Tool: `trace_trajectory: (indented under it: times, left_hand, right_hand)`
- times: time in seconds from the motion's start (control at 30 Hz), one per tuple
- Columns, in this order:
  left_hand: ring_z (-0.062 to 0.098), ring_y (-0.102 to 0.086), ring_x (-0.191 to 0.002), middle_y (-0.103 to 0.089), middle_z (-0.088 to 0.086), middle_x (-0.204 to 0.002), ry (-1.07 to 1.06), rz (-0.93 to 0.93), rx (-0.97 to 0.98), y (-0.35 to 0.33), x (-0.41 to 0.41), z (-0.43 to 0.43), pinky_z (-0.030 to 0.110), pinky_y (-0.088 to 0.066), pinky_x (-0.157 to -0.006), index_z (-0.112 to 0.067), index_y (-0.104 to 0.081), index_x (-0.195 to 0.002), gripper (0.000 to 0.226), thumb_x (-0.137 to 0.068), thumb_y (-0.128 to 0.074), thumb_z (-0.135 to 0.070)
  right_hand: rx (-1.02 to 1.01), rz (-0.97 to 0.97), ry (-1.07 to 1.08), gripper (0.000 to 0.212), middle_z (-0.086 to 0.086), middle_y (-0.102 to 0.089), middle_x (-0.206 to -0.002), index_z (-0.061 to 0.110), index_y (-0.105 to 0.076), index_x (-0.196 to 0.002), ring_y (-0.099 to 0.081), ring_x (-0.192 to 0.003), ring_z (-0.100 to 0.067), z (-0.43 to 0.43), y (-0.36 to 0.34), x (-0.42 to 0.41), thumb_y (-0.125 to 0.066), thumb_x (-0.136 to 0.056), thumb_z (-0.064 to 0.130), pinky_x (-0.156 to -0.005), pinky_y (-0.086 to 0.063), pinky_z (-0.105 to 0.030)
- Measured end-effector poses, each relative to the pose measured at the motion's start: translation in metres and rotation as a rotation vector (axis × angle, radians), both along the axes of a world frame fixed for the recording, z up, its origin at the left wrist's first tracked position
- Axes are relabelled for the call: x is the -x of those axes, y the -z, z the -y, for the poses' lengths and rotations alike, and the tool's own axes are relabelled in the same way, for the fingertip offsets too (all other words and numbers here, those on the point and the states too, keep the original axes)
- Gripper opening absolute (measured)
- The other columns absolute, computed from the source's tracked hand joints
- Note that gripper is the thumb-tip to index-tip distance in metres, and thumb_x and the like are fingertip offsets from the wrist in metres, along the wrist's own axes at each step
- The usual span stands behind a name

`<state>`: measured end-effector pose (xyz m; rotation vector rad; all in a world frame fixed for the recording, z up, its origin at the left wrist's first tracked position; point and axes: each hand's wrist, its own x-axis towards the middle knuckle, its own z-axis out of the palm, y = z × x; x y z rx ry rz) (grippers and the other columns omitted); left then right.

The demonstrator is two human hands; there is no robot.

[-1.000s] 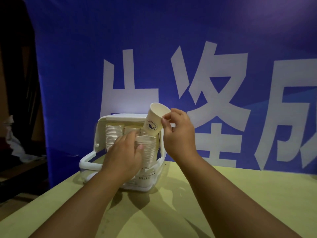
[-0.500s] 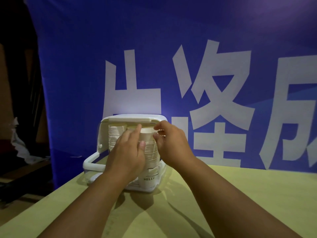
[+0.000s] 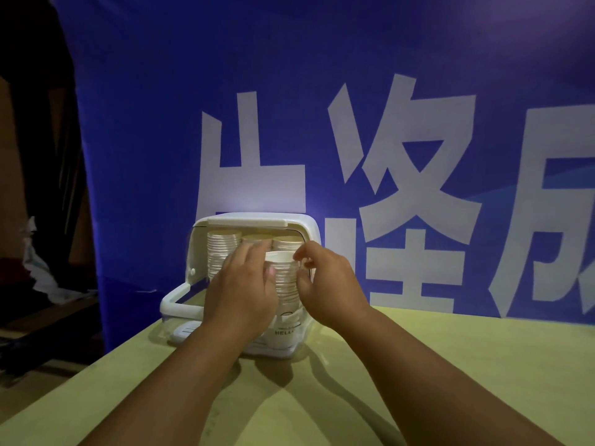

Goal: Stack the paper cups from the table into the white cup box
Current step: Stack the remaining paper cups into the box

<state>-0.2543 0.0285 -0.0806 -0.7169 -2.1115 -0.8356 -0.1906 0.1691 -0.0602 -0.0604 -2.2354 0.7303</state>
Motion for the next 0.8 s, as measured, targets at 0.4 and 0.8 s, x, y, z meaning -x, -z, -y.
trace_trajectory:
  times: [0.4, 0.8]
  left_hand:
    - [0.007, -0.056, -0.069, -0.058, -0.011, -0.075, 0.131, 0.158, 0.104, -0.009, -0.064, -0.047, 0.026, -0.047, -0.059, -0.03, -0.052, -0.085, 0.013, -0.095, -0.057, -0.038]
    - [0.01, -0.057, -0.073, -0.057, -0.012, -0.085, 0.274, 0.366, 0.22, 0.012, -0.134, -0.183, 0.022, -0.044, -0.057, -0.03, -0.055, -0.087, 0.011, -0.092, -0.064, -0.035]
  right_hand:
    - [-0.062, 0.075, 0.26, 0.007, 0.011, -0.063, -0.085, 0.03, -0.06, -0.099, -0.061, -0.073, -0.009, -0.066, 0.004, -0.048, -0.064, -0.094, 0.03, -0.071, -0.058, -0.025]
    - [-0.096, 0.299, 0.545, 0.007, 0.014, -0.062, -0.084, 0.03, -0.061, -0.1, -0.061, -0.074, -0.006, -0.215, 0.034, -0.173, -0.064, -0.094, 0.033, -0.07, -0.056, -0.02]
